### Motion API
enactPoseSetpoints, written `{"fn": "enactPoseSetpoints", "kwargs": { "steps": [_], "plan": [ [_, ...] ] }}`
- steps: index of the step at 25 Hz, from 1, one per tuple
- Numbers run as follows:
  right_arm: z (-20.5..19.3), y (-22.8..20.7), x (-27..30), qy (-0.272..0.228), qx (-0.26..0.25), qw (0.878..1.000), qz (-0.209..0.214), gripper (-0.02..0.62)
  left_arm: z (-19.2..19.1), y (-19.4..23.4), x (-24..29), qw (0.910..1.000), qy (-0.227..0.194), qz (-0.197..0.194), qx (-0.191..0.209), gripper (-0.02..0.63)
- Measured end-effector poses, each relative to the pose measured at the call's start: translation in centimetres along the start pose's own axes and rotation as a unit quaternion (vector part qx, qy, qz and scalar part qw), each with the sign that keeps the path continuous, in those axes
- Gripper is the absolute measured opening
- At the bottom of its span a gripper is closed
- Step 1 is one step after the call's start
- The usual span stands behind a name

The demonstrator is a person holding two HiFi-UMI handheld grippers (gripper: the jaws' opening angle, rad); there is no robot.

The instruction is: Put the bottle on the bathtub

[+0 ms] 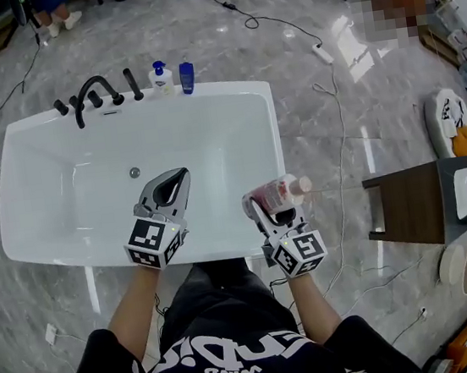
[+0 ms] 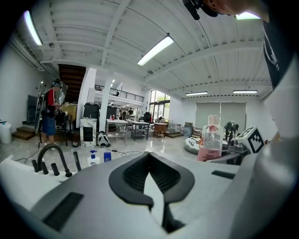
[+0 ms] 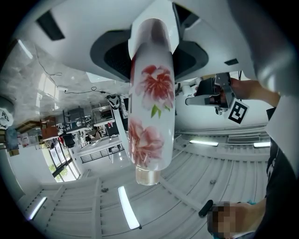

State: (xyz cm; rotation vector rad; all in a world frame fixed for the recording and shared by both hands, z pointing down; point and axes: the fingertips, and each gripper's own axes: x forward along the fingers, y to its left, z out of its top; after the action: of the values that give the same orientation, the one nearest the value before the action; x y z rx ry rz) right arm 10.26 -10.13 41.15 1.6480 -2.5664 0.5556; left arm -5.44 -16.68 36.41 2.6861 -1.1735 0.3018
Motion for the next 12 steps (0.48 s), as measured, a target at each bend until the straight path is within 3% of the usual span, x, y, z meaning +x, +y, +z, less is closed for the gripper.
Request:
{"fn": "enactPoseSetpoints", "kwargs": {
  "steps": [12],
  "plan": [
    [-2.1, -5.2, 9.5, 0.009, -0.014, 1.0, 0.018, 0.252, -2.6, 6.1, 8.3, 0.9998, -0.016, 0.009, -0.011, 0.008]
  ]
}}
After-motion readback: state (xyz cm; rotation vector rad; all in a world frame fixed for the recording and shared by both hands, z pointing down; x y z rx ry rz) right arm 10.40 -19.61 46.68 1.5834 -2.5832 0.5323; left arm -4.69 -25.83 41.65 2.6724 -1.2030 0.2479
